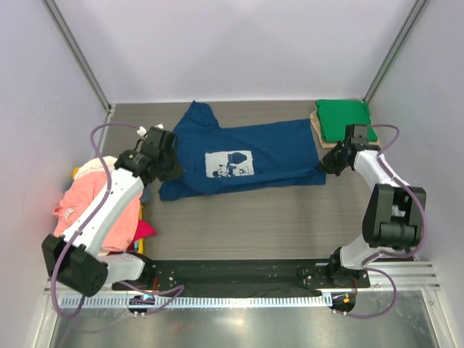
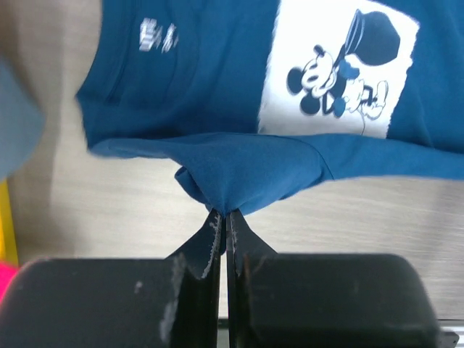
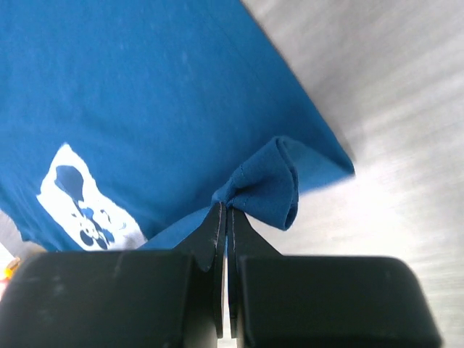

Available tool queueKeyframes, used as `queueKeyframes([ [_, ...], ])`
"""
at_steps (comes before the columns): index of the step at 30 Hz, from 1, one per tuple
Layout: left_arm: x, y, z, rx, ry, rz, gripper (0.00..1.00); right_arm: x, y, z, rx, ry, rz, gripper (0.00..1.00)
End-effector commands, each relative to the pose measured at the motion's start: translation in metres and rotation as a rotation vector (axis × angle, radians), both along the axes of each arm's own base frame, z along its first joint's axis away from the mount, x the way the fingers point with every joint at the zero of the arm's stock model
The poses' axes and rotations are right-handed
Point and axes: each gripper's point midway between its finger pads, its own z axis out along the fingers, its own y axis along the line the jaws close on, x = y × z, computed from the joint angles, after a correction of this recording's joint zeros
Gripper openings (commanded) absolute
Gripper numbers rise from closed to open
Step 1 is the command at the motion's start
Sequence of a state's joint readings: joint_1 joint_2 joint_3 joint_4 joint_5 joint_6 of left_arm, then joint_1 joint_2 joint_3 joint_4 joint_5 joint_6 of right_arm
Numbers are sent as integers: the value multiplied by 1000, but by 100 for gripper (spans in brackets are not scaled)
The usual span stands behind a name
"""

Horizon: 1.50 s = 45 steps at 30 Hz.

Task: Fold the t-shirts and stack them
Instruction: Fold the tshirt

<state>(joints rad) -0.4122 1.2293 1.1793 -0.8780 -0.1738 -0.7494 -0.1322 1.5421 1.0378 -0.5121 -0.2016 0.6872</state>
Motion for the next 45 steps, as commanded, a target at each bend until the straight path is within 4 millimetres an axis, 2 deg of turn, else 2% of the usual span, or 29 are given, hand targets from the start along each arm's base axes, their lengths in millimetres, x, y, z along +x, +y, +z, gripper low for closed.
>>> queueKeyframes([
  [1,39,-7,14,-8,-51,-86,0,31,-1,14,-9,-44,11,1],
  [2,50,-9,21,-26,-70,-88,0,35,-1,3,-4,-16,14,1],
  [3,59,-10,13,-20,-51,-88,0,40,-2,3,-4,-17,14,1],
  [5,72,-8,13,-9,-49,-89,0,52,-1,5,-2,-25,18,1],
  [6,83,-9,13,-3,-47,-90,0,56,-1,-4,2,-5,21,1],
  [8,94,-1,10,20,-28,-84,0,68,0,1,3,-24,28,1],
  [9,102,0,15,21,-40,-79,0,72,-1,-6,5,-9,26,1],
  [10,109,4,2,35,-4,-71,0,79,-1,-1,3,-25,25,1],
  [16,142,27,-23,65,76,-22,0,117,3,-7,20,-35,34,2],
  [17,153,33,-35,70,111,-7,0,122,5,-6,23,-33,45,9],
  [18,159,34,-36,58,121,-7,10,128,6,-7,17,-31,57,49],
  [19,164,37,-43,44,151,2,20,141,4,-1,8,-47,67,61],
  [20,172,42,-43,20,178,15,34,140,2,-1,-1,-23,73,68],
  [21,172,38,-40,-15,191,3,61,141,-3,2,-38,-19,75,76],
  [22,171,37,-34,-23,186,2,69,137,-7,14,-59,-24,71,78],
  [23,166,36,-39,-20,192,5,75,132,-10,18,-81,-29,69,79],
  [24,160,34,-17,-41,131,17,86,127,-16,20,-119,-30,51,82],
  [25,153,33,-18,-51,124,22,88,110,-17,12,-126,1,49,83],
  [26,151,31,-12,-68,81,29,89,103,-18,25,-139,-37,45,82],
  [27,130,33,-20,-77,102,42,89,93,-18,25,-145,-38,42,82],
  [28,121,33,-22,-94,102,63,89,70,-15,4,-130,20,41,82],
  [29,119,32,-22,-111,77,73,88,65,-13,2,-121,2,45,82],
  [30,98,33,-36,-118,104,80,87,57,-10,7,-114,-17,44,82],
  [31,92,33,-39,-135,104,102,86,37,-6,-13,-95,32,46,82],
  [33,84,34,-48,-150,88,120,85,28,-3,-17,-85,21,48,82],
  [34,71,36,-61,-149,111,135,85,16,-2,-30,-78,51,50,81],
  [36,68,36,-68,-162,101,155,85,11,1,-37,-67,55,59,80],
  [37,60,38,-81,-156,125,167,84,6,1,-43,-67,71,63,79],
  [45,65,49,-122,-112,167,253,83,9,-1,-58,-77,90,67,75],
])
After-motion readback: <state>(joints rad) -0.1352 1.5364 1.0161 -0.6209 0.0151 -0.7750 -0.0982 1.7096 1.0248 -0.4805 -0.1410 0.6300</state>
